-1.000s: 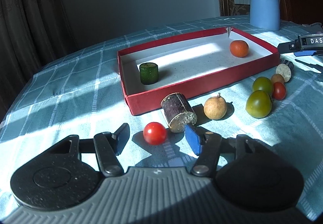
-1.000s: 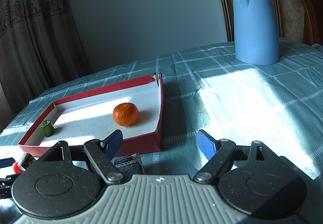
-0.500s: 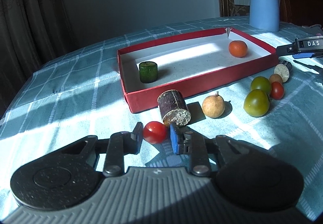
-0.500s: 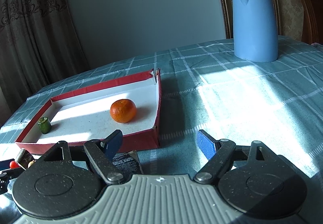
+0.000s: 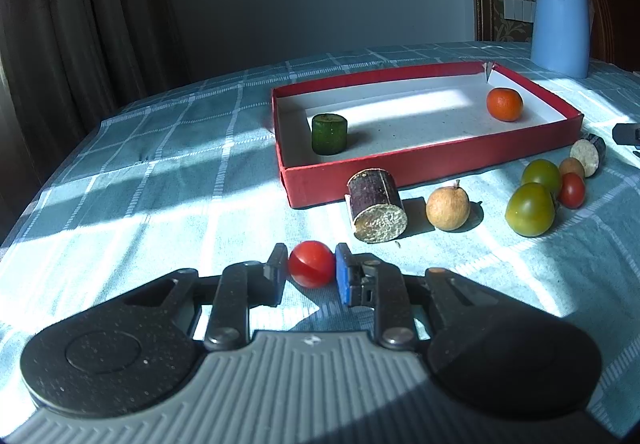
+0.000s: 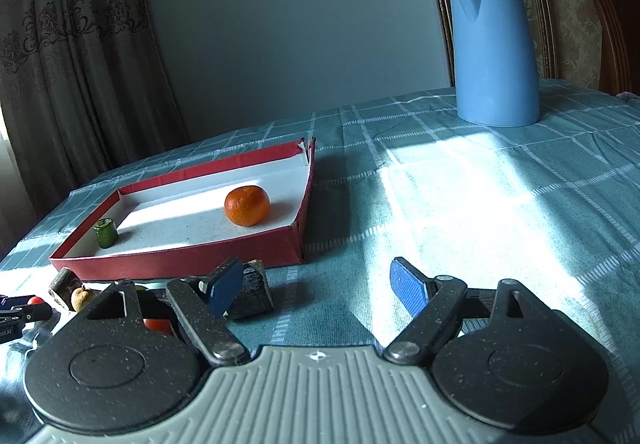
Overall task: Organize fruits
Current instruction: 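Grasp the dark eggplant slice with the right tool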
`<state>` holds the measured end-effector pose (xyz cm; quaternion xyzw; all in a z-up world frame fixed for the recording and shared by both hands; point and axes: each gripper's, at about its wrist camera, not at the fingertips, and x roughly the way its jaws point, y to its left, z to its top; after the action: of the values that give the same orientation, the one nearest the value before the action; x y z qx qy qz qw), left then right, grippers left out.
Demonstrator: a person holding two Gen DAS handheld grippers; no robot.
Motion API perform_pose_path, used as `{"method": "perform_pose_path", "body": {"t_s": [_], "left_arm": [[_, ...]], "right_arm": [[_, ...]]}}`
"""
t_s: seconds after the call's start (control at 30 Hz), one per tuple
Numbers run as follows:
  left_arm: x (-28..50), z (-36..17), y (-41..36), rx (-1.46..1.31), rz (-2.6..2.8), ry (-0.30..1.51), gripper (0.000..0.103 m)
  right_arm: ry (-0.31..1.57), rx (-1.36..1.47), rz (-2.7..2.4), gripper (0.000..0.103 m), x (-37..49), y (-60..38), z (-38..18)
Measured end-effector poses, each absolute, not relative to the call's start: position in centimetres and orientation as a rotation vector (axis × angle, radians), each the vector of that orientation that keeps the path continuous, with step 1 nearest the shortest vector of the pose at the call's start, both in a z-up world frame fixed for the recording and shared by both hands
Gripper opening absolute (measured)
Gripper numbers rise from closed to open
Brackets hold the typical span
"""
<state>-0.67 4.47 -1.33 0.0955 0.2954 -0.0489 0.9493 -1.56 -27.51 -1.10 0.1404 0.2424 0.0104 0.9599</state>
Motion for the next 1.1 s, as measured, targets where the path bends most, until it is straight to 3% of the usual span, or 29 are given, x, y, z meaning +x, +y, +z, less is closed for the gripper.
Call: {"method": "perform_pose_path", "body": {"t_s": [0.4, 0.43, 0.7, 0.8, 1.0, 1.1], "left_arm": [[-0.8, -1.5, 4.3, 0.210, -0.096, 0.596, 0.023], [-0.8, -1.5, 4.3, 0.210, -0.096, 0.596, 0.023], [-0.8, -1.5, 4.2, 0.220, -0.088, 0.594, 0.025], [-0.9, -1.5, 4.2, 0.220, -0.087, 0.594, 0.026], [-0.8, -1.5, 4.2, 0.225, -0.083, 0.593, 0.027], [-0.8, -1.5, 4.2, 0.225, -0.083, 0.591, 0.026]], "right_arm": [[0.587, 0.204, 0.161, 0.080, 0.6, -24.1, -1.5], [0.597, 0.201, 0.166, 0.075, 1.1, -23.9, -1.5], [0.591, 0.230, 0.158, 0.066, 1.7, -24.1, -1.6], [0.581, 0.229, 0.154, 0.042, 1.5, -24.3, -1.6], [0.620, 0.206, 0.151, 0.039, 1.7, -24.0, -1.9], [0.613, 0.217, 0.148, 0.031, 1.6, -24.2, -1.9]]}}
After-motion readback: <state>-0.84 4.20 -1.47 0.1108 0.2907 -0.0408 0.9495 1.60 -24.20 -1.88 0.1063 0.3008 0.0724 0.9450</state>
